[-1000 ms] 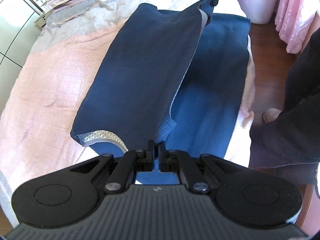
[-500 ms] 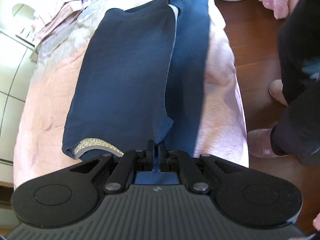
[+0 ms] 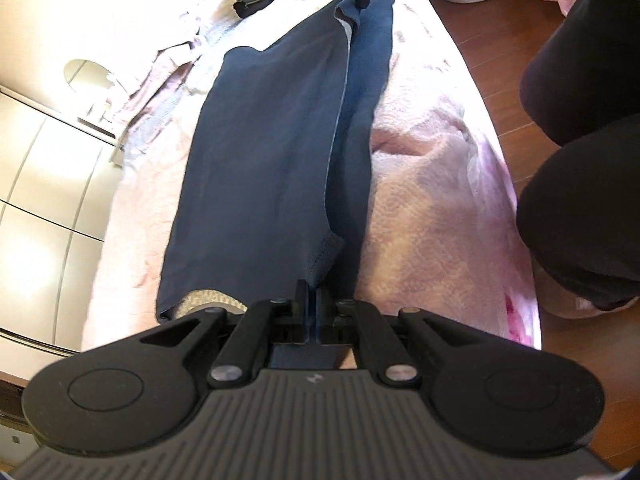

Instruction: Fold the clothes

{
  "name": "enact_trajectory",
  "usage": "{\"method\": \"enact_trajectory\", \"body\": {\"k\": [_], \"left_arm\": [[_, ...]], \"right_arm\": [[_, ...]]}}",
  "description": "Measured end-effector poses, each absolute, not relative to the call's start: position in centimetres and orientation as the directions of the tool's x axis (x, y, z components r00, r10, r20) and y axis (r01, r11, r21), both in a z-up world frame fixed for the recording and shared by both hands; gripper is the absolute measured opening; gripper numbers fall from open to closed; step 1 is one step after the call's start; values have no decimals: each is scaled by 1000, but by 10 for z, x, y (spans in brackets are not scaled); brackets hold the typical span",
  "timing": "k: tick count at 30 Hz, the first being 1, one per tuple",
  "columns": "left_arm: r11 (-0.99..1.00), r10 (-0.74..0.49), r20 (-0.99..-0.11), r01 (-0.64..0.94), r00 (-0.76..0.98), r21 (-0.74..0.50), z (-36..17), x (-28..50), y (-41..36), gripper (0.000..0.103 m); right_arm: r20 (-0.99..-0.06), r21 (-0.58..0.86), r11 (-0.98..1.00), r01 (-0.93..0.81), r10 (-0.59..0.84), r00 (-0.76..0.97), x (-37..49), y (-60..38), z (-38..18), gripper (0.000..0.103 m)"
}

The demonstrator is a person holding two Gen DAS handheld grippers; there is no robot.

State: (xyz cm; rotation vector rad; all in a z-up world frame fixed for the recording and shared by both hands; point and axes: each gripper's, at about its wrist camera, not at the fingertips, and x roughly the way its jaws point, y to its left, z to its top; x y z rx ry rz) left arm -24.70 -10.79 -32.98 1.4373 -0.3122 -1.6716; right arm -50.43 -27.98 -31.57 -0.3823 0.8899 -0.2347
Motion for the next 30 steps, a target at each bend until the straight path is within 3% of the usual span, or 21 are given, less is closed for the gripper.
{"method": "enact_trajectory", "body": {"k": [14,20,30], "left_arm": [[-488,-826,-551,341,117,804,-384,-255,-98,0],[-462,-827,-536,338,170,820,-382,-259,-77,1],[-308,-866,-466,541,181,783,-338,-263,-61,14]], "right_arm": [[-547,-613,787,66,-484,683,-524,-243,-387,1],[-541,-651,749,126,-574,614,-521,-225,-390,1],[-464,-480,805,348,-570,678,-511,-185,-345,1]]}}
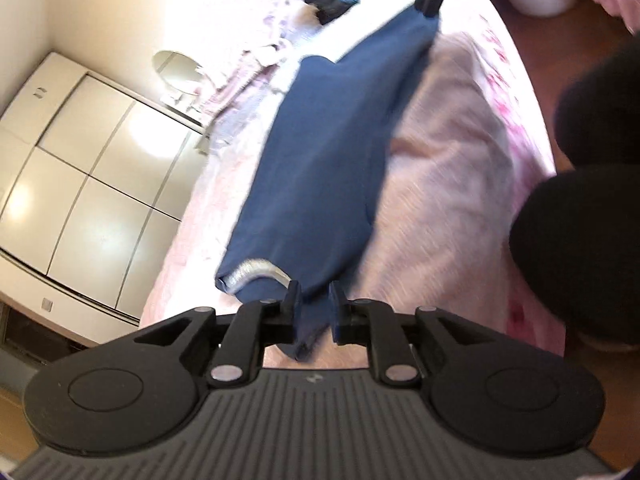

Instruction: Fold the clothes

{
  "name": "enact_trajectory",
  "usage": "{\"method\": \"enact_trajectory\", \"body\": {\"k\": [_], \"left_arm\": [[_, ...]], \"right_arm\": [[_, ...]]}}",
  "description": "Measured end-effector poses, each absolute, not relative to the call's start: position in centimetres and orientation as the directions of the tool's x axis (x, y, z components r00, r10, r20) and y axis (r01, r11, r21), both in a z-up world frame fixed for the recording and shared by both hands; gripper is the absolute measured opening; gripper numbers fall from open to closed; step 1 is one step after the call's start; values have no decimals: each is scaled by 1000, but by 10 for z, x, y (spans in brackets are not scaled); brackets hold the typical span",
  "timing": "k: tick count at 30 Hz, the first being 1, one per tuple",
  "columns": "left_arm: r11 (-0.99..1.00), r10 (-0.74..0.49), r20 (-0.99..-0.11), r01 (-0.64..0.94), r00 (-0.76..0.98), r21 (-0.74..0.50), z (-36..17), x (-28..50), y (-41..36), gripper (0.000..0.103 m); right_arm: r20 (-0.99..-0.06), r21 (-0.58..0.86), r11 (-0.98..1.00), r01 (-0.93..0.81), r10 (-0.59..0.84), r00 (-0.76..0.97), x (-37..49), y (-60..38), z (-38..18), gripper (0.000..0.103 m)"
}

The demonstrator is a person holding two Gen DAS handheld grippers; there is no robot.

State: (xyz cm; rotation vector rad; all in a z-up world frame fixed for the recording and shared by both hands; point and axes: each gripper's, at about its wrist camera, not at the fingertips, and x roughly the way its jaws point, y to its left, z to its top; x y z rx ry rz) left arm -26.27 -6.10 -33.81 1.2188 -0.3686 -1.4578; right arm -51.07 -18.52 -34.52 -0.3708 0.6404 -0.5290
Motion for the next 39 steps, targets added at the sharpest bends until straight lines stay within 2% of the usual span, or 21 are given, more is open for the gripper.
{"method": "enact_trajectory", "body": {"k": [4,8,11,18,25,29,31,32,33,34,39], "left_arm": [[-275,-870,-463,612,170,741,-336,-262,-84,15],[-293,-839,-521,678,156,674,-349,-250,-108,16],[-324,-816,-559,684,148,654,-359,-242,-108,12],[-349,-801,-581,673,147,652,-367,-237,-97,11],[-348,-801,-581,677,146,649,-368,-236,-97,10],[-337,-802,-578,688,148,643,-360,-235,-91,11],[-317,-812,-566,704,145,636,-350,-233,-83,14],[-308,-815,-561,709,148,635,-346,-231,-80,14],[-299,-818,-555,714,150,634,-343,-230,-77,14],[-289,-820,-550,718,156,634,-340,-227,-75,15],[-255,-826,-535,728,178,636,-334,-216,-69,15]], "right_arm": [[-467,-329,832,447,-555,688,-495,-206,-334,1],[-512,-216,823,525,-554,657,-483,-234,-338,1],[-565,-136,816,562,-530,632,-485,-253,-348,2],[-589,-32,787,616,-513,624,-499,-265,-356,2],[-603,-21,778,628,-510,613,-501,-267,-358,8],[-619,-1,716,698,-549,562,-510,-267,-354,8],[-607,-10,685,728,-583,540,-515,-260,-346,16],[-592,-6,678,735,-595,543,-518,-255,-342,40],[-575,8,675,738,-600,556,-522,-252,-338,75],[-557,26,676,736,-602,572,-525,-248,-334,85],[-521,58,695,717,-591,615,-522,-238,-320,86]]}}
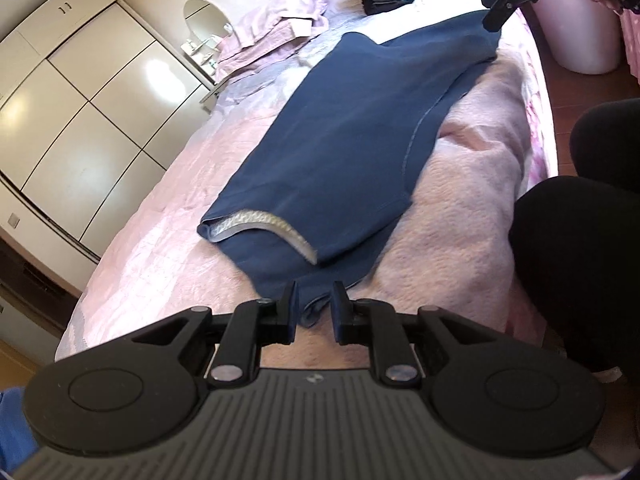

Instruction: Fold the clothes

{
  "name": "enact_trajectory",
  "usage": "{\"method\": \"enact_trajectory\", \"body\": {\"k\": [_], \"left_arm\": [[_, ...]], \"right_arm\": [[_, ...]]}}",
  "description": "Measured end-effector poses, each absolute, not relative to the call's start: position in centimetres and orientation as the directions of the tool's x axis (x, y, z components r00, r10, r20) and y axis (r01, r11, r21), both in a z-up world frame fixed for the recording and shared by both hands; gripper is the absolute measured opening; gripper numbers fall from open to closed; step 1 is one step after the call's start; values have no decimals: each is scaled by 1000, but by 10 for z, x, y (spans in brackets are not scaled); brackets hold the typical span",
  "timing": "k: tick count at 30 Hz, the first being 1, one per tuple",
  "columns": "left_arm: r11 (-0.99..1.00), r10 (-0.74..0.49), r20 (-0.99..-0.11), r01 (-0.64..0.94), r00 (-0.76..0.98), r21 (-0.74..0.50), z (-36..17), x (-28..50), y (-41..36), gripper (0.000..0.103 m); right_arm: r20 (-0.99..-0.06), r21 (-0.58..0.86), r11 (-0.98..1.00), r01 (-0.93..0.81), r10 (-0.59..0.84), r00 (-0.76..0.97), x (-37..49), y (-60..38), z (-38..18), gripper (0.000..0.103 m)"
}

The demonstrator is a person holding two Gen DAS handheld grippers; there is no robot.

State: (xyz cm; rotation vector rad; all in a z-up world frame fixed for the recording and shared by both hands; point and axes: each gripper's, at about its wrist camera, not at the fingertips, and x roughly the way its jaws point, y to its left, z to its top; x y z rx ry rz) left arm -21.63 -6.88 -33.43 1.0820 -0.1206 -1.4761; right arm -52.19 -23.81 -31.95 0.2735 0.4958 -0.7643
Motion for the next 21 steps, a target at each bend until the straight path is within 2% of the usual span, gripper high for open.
{"method": "enact_trajectory", "body": {"k": [8,11,18,21], "left_arm": [[-252,-827,-525,705,199,663,-334,-200,-63,17],[-228,-828,-516,708,221,669,-332,-187,-60,20],[-237,-831,-516,706,209,667,-335,-172,-56,21],[-244,-838,-511,705,192,666,-334,-169,-56,23]], "right_arm": [[-522,77,736,672,-545,656,-495,-225,-306,86],[-516,49,794,606,-499,696,-469,-211,-302,86],[-524,-109,933,344,-348,778,-374,-166,-306,86],[-538,-190,945,266,-327,777,-339,-149,-319,86]]}}
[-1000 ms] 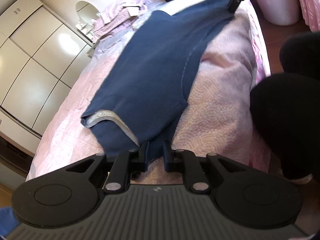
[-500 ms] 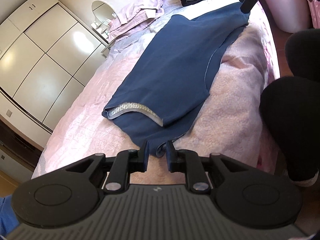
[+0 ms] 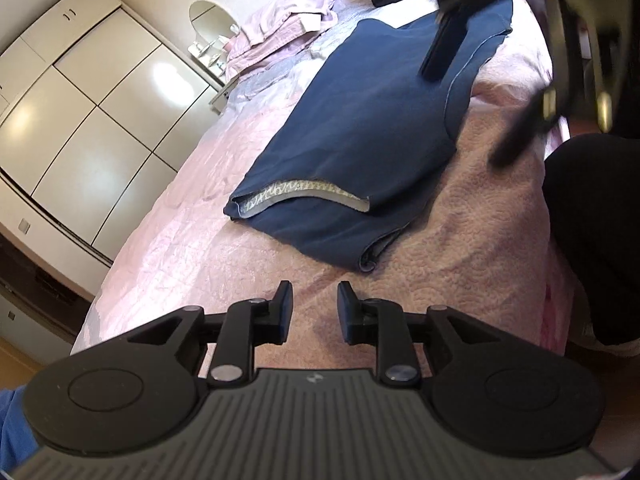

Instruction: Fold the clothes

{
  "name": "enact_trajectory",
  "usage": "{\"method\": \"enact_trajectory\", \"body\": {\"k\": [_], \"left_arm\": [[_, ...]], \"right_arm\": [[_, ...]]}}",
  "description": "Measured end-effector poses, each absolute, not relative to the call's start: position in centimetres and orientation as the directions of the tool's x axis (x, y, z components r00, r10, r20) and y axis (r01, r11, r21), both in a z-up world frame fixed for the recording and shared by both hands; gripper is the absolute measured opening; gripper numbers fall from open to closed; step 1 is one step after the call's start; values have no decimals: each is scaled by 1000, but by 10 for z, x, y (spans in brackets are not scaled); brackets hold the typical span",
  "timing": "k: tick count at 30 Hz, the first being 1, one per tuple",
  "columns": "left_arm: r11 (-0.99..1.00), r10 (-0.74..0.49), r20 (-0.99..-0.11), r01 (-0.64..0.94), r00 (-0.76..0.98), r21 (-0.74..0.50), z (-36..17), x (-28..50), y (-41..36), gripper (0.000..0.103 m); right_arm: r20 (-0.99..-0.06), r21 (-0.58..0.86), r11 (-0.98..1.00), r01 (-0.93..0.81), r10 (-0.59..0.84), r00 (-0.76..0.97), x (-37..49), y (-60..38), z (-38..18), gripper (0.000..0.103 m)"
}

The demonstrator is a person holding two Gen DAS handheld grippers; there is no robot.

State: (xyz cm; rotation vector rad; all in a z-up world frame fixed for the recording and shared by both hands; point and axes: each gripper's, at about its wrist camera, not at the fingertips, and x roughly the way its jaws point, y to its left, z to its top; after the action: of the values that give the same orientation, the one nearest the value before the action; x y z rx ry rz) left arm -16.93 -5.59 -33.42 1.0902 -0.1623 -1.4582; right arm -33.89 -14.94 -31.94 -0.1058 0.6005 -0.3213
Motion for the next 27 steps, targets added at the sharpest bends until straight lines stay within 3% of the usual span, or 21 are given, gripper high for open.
{"method": "enact_trajectory", "body": {"k": [8,15,22,27], "left_arm": [[-235,-847,-501,719,179,654,-327,-150,-56,25],[-223,-847,-499,729,183,647,-323,-132,-56,26],[-227,-852,-494,728,174,647,-325,-125,-56,28],[-239,-852,-495,718,167,654,-327,-124,-65,29]], "right_arm": [[-514,-391,899,195,-389,765,-269,-122,-350,86],[-483,-411,887,212,-409,775,-238,-125,-353,86],[-431,-582,781,229,-534,727,-236,-131,-374,86],[-428,-639,737,222,-580,693,-241,-143,-389,62]]}}
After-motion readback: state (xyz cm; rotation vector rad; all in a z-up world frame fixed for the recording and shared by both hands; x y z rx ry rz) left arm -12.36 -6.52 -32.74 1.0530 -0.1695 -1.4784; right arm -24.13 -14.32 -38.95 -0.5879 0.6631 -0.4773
